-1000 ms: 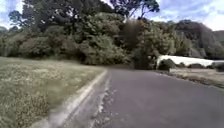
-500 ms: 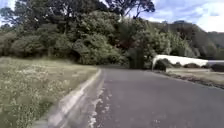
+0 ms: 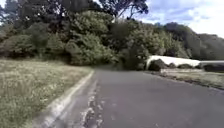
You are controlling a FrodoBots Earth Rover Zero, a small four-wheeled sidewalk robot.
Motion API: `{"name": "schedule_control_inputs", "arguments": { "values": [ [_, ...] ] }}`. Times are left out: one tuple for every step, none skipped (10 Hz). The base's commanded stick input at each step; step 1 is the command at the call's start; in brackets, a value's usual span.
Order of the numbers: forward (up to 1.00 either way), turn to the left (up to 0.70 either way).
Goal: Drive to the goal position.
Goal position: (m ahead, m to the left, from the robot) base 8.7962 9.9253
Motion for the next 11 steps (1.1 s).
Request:
{"name": "schedule_control_inputs", "arguments": {
  "values": [
    [0.66,0.0],
    [0.66,0.0],
    [0.68,0.0],
    [0.69,0.0],
    [0.7,0.0],
    [0.7,0.0],
    [0.7,0.0],
    [0.7,0.0],
    [0.68,0.0],
    [0.66,0.0],
    [0.64,0.0]
  ]
}}
